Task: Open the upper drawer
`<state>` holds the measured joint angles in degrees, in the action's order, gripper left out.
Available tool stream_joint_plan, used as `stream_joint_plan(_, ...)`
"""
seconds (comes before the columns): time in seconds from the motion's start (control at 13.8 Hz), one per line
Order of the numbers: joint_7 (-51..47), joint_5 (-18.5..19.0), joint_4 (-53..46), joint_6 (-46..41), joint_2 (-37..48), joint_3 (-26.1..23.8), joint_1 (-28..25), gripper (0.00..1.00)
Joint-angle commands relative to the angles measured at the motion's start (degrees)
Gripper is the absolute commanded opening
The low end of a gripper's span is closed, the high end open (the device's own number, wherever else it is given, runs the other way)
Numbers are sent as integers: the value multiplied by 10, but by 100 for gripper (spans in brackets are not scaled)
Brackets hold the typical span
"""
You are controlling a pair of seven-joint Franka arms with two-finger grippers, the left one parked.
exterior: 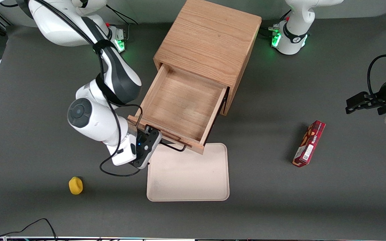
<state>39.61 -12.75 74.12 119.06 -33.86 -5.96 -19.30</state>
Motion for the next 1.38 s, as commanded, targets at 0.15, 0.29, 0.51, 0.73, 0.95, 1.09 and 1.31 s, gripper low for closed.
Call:
stream_joint_plan(0.15, 4, -70, -34, -88, 48, 5, 29, 100)
stream_joint_plan(0.29, -73, -62, 13, -144, 115, 13, 56, 100)
stream_joint_plan(0.51, -207, 8, 95, -207, 211, 27, 94, 100)
stream_joint_plan(0.73, -375, 66, 133, -289, 284, 26, 131, 100)
stream_joint_plan(0.95, -400, 144, 199, -287, 353, 26, 170, 100)
stream_joint_plan(1.09, -400, 155, 203, -277, 355, 26, 191, 100)
stream_joint_plan(1.31, -401, 155, 202, -275, 352, 27, 193, 100)
